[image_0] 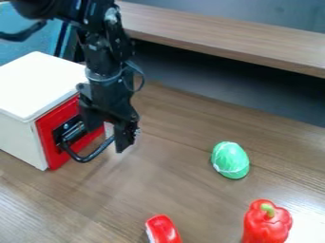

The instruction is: Open the drawer

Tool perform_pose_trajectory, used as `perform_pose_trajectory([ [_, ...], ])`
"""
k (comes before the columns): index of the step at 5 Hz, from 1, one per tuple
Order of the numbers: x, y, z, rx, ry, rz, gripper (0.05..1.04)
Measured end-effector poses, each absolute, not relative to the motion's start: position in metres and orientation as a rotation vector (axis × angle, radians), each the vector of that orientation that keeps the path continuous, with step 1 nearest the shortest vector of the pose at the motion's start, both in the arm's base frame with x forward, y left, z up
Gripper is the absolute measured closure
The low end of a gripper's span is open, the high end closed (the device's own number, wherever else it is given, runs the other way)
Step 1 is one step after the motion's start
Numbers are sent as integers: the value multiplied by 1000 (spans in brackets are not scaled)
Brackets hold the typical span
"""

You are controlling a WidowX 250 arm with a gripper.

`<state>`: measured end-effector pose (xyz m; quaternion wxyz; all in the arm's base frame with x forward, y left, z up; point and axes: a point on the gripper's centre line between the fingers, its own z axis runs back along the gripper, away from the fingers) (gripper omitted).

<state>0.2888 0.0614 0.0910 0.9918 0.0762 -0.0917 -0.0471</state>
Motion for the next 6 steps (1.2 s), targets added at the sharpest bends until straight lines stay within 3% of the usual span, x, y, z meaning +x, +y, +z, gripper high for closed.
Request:
perform_pose_trajectory([
  [4, 301, 90, 69, 212, -135, -34, 85],
  [6, 295, 89, 49, 144, -121, -6, 85],
])
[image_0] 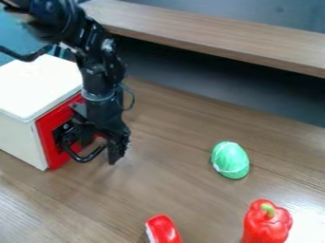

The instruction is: Open the drawer

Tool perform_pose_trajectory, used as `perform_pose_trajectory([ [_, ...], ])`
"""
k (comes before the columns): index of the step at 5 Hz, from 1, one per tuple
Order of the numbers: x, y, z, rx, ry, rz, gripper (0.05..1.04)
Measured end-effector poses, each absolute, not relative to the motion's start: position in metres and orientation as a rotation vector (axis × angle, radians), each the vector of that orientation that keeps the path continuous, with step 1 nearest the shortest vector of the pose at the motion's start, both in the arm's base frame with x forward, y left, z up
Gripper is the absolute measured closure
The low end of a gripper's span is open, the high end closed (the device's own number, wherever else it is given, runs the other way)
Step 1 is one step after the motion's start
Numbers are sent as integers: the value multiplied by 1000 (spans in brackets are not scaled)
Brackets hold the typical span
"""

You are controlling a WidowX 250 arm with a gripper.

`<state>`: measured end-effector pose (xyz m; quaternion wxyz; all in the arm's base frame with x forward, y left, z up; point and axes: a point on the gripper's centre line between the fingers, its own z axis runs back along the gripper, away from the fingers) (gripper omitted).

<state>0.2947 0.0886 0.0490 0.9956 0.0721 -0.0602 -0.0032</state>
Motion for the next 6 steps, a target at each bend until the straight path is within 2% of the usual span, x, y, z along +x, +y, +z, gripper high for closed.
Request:
perform_pose_trajectory([
  [2, 298, 71, 40, -39, -199, -21, 85],
  [6, 302, -15, 44, -158, -182, -219, 85],
])
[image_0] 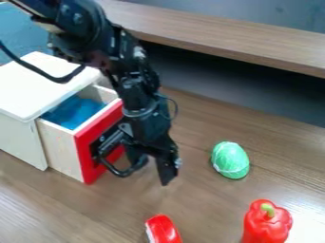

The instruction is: Open the drawer

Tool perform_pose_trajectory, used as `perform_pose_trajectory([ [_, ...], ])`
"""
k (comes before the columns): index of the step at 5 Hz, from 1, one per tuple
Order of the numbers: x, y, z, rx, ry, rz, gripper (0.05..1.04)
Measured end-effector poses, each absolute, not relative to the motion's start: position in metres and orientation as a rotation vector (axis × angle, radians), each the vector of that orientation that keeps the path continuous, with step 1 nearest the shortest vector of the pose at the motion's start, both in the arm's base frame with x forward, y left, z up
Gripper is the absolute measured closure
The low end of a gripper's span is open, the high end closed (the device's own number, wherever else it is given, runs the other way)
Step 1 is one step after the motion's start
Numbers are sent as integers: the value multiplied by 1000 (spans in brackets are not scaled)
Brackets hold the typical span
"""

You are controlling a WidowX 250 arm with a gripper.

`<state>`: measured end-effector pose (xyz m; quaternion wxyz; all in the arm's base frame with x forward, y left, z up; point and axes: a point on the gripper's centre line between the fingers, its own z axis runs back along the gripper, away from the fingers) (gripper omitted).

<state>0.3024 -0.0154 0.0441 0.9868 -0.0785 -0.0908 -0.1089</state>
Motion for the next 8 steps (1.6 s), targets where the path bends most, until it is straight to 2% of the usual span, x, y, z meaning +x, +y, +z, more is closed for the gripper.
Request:
perform_pose_trajectory([
  [2, 294, -46, 50, -166, -188, -276, 85],
  [4, 289, -49, 56, -120, -187, -305, 85],
  [5, 287, -45, 76, -28, -196, -291, 85],
  [6, 290, -30, 118, 86, -229, -255, 85],
  [7, 287, -28, 152, 97, -237, -271, 85],
  [8, 279, -32, 171, 70, -211, -311, 85],
])
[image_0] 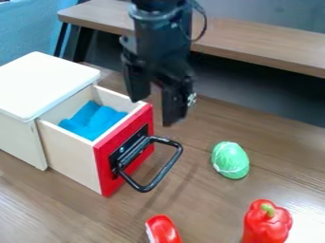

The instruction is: Open the drawer

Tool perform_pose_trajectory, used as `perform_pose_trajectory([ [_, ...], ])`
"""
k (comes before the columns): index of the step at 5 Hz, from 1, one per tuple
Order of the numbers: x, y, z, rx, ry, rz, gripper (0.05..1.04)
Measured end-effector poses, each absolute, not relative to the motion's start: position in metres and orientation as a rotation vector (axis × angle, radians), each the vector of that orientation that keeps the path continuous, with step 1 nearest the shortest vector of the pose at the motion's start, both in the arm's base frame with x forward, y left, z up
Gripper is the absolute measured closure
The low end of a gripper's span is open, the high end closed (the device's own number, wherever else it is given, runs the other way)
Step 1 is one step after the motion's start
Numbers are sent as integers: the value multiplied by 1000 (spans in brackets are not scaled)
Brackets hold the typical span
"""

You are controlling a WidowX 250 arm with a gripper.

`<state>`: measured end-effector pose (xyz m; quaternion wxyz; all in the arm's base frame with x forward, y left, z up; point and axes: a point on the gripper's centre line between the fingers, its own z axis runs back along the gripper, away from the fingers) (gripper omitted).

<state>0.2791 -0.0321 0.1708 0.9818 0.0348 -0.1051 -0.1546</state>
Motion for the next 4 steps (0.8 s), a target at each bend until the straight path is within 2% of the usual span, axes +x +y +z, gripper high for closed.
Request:
perform_pose_trajectory([
  [4, 255, -27, 194, 12, -198, -315, 85],
])
